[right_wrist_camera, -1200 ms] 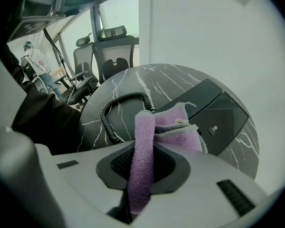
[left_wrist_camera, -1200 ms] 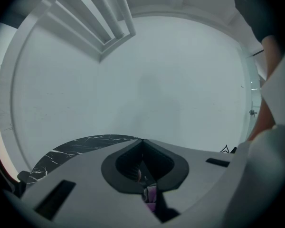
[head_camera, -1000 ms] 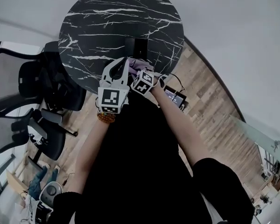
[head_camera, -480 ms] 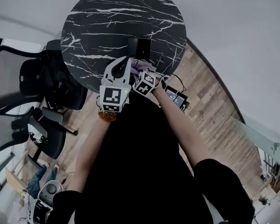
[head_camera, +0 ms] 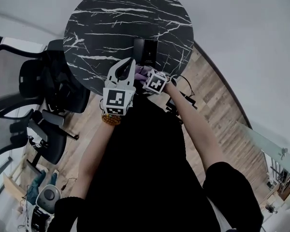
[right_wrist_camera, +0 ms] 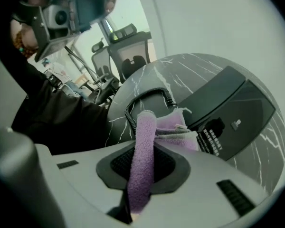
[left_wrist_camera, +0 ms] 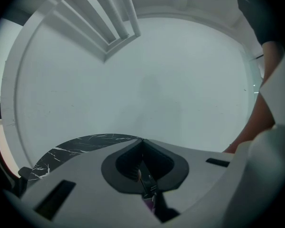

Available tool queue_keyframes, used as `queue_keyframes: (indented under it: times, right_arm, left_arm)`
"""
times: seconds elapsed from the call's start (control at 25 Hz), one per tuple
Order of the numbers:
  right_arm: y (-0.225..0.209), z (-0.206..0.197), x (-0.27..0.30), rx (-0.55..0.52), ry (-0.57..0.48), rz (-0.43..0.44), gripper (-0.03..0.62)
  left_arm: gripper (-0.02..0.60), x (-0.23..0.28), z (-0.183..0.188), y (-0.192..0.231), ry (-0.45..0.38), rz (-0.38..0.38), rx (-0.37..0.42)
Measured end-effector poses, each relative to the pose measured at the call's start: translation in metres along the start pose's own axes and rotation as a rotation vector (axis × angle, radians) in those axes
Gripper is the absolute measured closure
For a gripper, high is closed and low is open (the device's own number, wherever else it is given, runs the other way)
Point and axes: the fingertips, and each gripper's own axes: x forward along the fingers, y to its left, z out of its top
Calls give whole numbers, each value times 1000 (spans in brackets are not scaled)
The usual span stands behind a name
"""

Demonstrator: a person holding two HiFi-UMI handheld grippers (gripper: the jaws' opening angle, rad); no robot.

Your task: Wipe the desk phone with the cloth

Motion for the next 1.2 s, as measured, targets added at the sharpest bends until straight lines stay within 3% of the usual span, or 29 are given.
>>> queue_keyframes:
  times: [0.16, 0.28, 0.44, 0.64, 0.88, 1.04, 1.2]
  right_arm:
    - [-16, 18, -33, -134, -86, -17, 534]
    - [-43, 39, -67, -157, -185, -86, 535]
    - [-88, 74, -119, -191, -317, -268, 534]
    - [-141, 99, -168, -217, -393, -503, 534]
    - [-181, 95, -178, -205, -328, -714, 534]
    - [-180, 72, -139, -205, -231, -663, 534]
    - [-173, 57, -115, -209, -199, -657, 534]
  left_arm:
    - [568, -3, -3, 2, 2, 7, -6]
    - [568, -6, -2, 4, -2, 17, -9]
    - [568, -8, 0, 6, -3, 24, -12]
    - [568, -8, 3, 3, -9, 18, -3]
    - [568, -10, 2, 6, -7, 27, -9]
    - [568, -7, -1, 7, -3, 31, -18]
    - [568, -7, -5, 5, 2, 29, -25]
